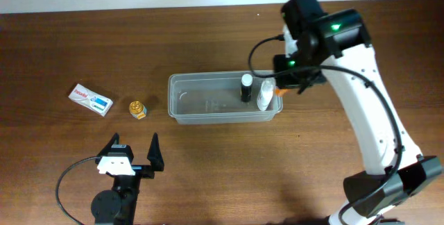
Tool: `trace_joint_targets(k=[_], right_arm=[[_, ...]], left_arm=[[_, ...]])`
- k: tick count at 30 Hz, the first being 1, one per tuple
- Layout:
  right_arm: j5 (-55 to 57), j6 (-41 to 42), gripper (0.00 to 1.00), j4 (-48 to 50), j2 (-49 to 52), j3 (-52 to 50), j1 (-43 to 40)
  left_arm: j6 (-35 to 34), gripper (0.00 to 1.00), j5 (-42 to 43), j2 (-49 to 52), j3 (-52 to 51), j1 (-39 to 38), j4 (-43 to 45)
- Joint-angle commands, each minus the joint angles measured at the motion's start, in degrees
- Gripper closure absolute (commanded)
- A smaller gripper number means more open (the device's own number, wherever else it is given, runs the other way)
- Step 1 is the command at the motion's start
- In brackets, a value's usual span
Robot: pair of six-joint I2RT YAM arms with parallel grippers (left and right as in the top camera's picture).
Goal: Pack container
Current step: 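Lift the orange tube and carry it over the container, then lower the orange tube into the container and open the right gripper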
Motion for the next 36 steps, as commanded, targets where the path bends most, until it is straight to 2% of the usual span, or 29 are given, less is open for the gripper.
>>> trace_joint_targets(k=[1,5,22,36], right_arm=[[2.5,3.0,0.86,1.4,0.5,1.2,3.1],[4.1,4.1,0.83,3.1,2.0,1.2,5.6],[3.8,5.3,0.83,4.6,13.8,-0.8,7.7],[3.6,5.7,0.83,7.9,15.1,-2.6,7.8]], left_arm=[[0.9,0.01,0.2,-0.5,-0.2,0.3,-0.2],[0.9,0.01,0.2,-0.5,-0.2,0.3,-0.2],[0.9,0.01,0.2,-0.5,-0.2,0.3,-0.2],[0.9,0.01,0.2,-0.5,-0.2,0.3,-0.2]])
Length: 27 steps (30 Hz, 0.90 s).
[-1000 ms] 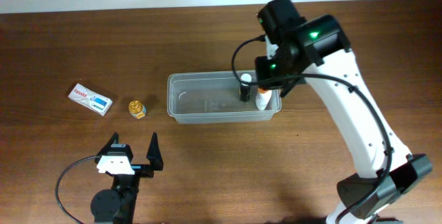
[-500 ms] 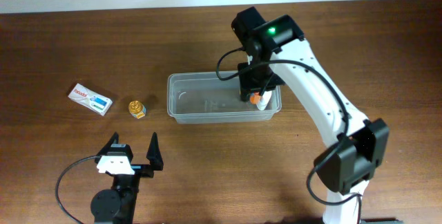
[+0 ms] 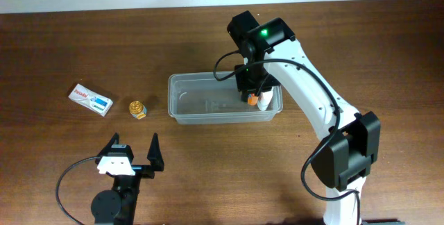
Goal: Pack container
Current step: 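Lower the orange tube into the container and open the right gripper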
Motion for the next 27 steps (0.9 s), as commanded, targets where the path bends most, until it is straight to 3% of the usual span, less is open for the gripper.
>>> trace_joint_targets(k=[1,27], right_arm=[[0.7,1.0,0.82,0.9,0.4,-2.1,0.6],[-0.9,4.6,0.82,10.5,0.4,-13.9,-0.3]], left_arm=[[0.9,0.01,0.2,-0.5,-0.2,0.3,-0.2],[0.9,0.01,0.2,-0.5,-0.2,0.3,-0.2]])
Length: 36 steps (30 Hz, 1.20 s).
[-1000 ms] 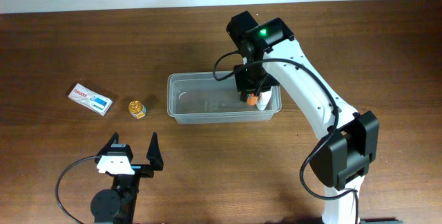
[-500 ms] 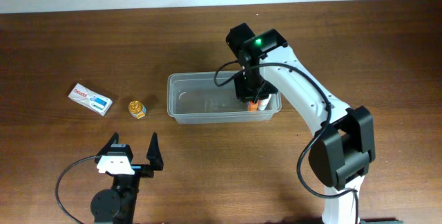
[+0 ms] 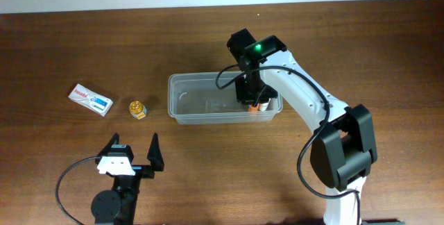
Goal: Pack container
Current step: 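Lower the orange tube into the container and open the right gripper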
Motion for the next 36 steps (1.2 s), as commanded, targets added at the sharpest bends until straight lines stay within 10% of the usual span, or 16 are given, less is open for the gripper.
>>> trace_joint_targets(k=[1,36], right_arm=[[-0.4,1.3,0.82,0.4,0.4,-1.0,-0.4],[-2.3,0.2,0.51,-10.7,0.1,12.8,-0.8]], left_arm=[[0.9,0.01,0.2,-0.5,-0.2,0.3,-0.2],[0.9,0.01,0.2,-0.5,-0.2,0.3,-0.2]])
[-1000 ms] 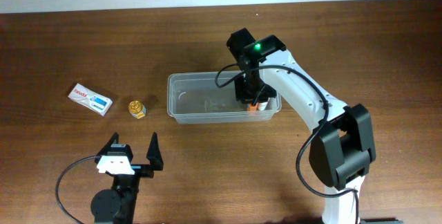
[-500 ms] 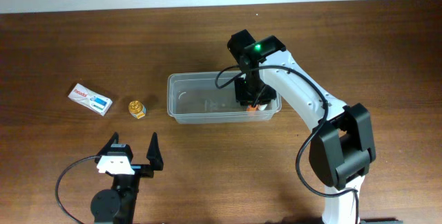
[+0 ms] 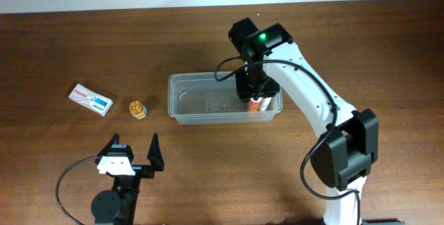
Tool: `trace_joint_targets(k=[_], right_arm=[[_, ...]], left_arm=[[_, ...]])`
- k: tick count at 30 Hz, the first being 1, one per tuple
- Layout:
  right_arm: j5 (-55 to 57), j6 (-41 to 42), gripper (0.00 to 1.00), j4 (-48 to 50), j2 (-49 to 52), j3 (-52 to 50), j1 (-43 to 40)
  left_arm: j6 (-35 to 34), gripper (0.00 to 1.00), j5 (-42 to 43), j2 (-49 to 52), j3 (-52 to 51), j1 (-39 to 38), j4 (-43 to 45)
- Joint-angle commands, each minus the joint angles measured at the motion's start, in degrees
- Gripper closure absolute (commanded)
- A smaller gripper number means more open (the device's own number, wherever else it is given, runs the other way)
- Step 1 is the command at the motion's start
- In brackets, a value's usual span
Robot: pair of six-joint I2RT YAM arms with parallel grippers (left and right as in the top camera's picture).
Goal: Pack container
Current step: 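Lower the orange tube into the container and open the right gripper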
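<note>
A clear plastic container (image 3: 201, 101) lies at the table's middle. At its right end lie a white bottle (image 3: 266, 103) and a small orange-tipped item (image 3: 254, 104). My right gripper (image 3: 251, 93) hangs over that right end, just above these items; the wrist hides its fingers, so their state does not show. A white-and-blue box (image 3: 91, 98) and a small gold-topped jar (image 3: 138, 108) rest on the table left of the container. My left gripper (image 3: 135, 148) stands open near the front edge, with nothing between its fingers.
The right arm (image 3: 312, 100) arches from the front right corner over to the container. A black cable (image 3: 69, 176) loops beside the left arm's base. Brown wooden table (image 3: 208, 169) runs all round the container.
My right gripper has risen a little from low inside the container's right end. The orange-tipped item and white bottle now show beneath it. The left arm has not moved.
My right gripper was first beside the container's right edge with something orange at its tip, while two bottles stood inside. Then it was over the right end, then low inside it, and now slightly higher. The box, jar and left arm stayed put.
</note>
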Motion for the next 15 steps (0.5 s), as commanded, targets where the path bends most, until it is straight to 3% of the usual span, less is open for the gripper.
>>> trace_joint_targets(k=[1,6,9,10,11,12,15], right_arm=[[0.0,-0.5,0.50,-2.2,0.1,4.1,-0.3],[0.7,-0.9,0.42,-8.3,0.1,11.3,-0.3],[2.6,-1.8,0.32,-13.9,0.0,18.2,-0.8],[3.3,-1.7,0.24,-15.9,0.0,20.7,-1.3],[3.2,-2.5,0.07,-16.1,-0.2,22.6,-1.9],[3.0,-2.7,0.02,-16.1,-1.0,23.6,-2.7],[3.2,-2.1,0.02,-16.1,-3.8,25.0,-6.3]], left_arm=[[0.9,0.01,0.2,-0.5,-0.2,0.3,-0.2],[0.9,0.01,0.2,-0.5,-0.2,0.3,-0.2],[0.9,0.01,0.2,-0.5,-0.2,0.3,-0.2],[0.9,0.01,0.2,-0.5,-0.2,0.3,-0.2],[0.9,0.01,0.2,-0.5,-0.2,0.3,-0.2],[0.9,0.01,0.2,-0.5,-0.2,0.3,-0.2],[0.9,0.01,0.2,-0.5,-0.2,0.3,-0.2]])
